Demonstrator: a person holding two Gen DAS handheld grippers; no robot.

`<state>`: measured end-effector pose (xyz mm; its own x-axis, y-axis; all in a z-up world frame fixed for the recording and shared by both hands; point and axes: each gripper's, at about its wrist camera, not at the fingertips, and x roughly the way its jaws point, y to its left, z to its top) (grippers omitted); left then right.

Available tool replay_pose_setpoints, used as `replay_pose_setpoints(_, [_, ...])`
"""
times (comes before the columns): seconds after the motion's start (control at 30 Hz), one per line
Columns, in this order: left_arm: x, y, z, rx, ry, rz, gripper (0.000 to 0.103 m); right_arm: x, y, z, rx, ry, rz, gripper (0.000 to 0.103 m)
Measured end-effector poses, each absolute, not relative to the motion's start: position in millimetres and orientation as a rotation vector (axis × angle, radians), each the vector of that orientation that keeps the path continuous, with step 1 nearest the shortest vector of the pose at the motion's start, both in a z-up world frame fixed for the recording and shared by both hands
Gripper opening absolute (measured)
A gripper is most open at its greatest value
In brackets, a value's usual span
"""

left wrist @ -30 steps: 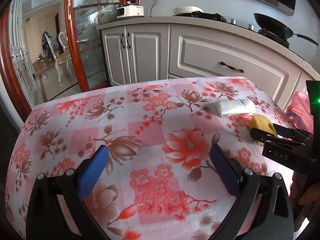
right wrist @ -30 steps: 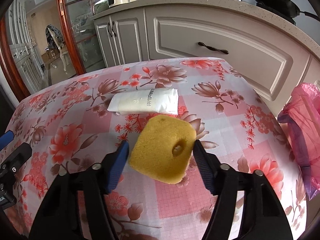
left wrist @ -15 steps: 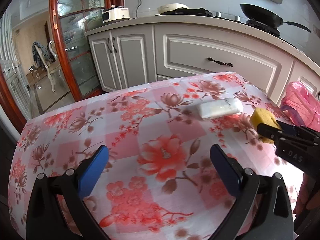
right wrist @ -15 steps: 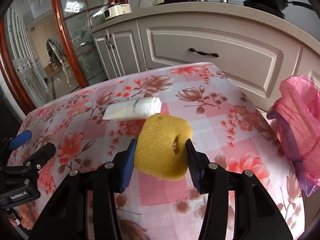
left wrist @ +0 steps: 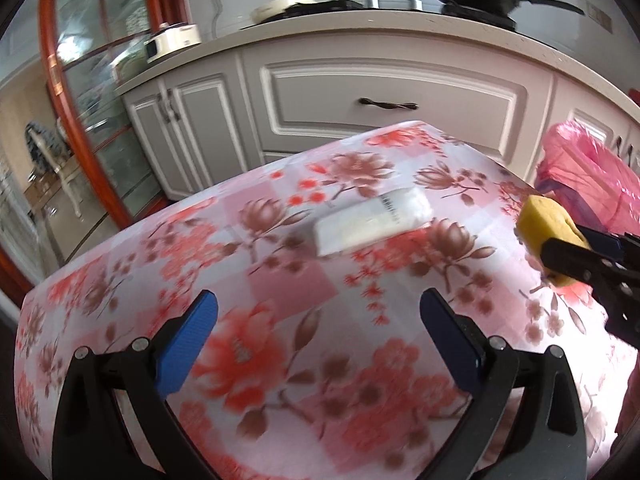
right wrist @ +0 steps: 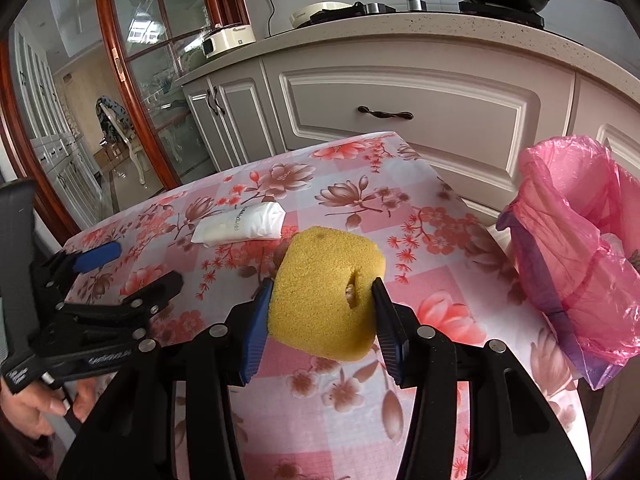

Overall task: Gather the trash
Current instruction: 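Grasp the yellow sponge with the right tool while the left tool grasps the white printed packet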

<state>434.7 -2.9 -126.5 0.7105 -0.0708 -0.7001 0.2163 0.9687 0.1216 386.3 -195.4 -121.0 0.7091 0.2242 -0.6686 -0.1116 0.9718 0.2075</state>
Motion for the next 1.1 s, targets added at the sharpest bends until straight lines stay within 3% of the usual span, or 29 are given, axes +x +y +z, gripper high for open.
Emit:
replay_pose_setpoints(0.23, [482.0,-32.4,-136.8,0.312,0.784,-0.242,0.098,380.5,-215.0,-126.5,0.179,0.751,0.162,0.046])
replay_pose_setpoints(0.47, [522.1,-45.0,-151.9,0.353,0.844,-0.291,0.085,382.8,-229.6,-126.1,0.209,0.737,0.147,0.047])
replay_pose_setpoints(0.7, [545.2,-62.2,-160.8,0.401,0.858,-0.348,0.083,386.7,-233.3,-129.4,0.23,0.737,0.153,0.047])
replay_pose_setpoints(0.8, [551.5,-65.4,-160.8,0.356,0.881,-0.386,0.067,388.2,-235.2,-130.4,0.233,0.74,0.152,0.047])
replay_pose_setpoints(0.87, [550.5,-65.6,-159.5,0.333,0.898,-0.401,0.048,387.6,-235.8,-129.1,0.237,0.739,0.153,0.047])
replay_pose_setpoints(1.1, [513.3,-57.2,-153.5,0.284,0.9,-0.425,0.032,379.5,-235.5,-124.8,0.24,0.733,0.172,0.046])
